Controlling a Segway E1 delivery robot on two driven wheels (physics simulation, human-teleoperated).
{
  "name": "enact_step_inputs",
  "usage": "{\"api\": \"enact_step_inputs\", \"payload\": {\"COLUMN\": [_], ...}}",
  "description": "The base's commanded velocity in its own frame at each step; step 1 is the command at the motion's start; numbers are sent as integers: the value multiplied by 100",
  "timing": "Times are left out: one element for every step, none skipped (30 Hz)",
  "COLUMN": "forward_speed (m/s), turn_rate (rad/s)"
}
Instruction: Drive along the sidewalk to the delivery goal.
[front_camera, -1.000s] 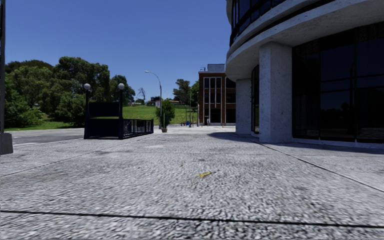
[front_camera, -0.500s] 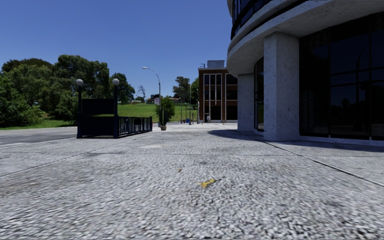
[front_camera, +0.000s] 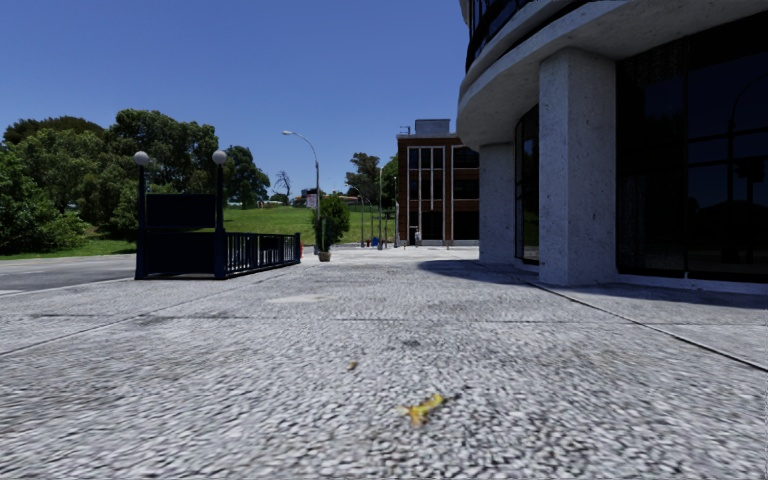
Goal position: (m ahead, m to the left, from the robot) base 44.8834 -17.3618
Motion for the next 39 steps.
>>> {"api": "enact_step_inputs", "payload": {"forward_speed": [125, 125, 125, 125, 125, 125, 125, 125, 125, 125, 125, 125, 125, 125, 125, 125, 125, 126, 126, 126, 126, 126, 126, 126, 126, 126, 126, 126, 126, 126, 126, 126, 127, 127, 127, 127, 127, 127, 127], "turn_rate": [0, 0, 0, 0, 0, 0, 0, 0, 0, 0, 0, 0, 0, 0, 0, 0, 0, 0, 0, 0, 0, 0, 0, 0, 0, 0, 0, 0, 0, 0, 0, 0, 0, 0, 0, 0, 0, 0, 0]}}
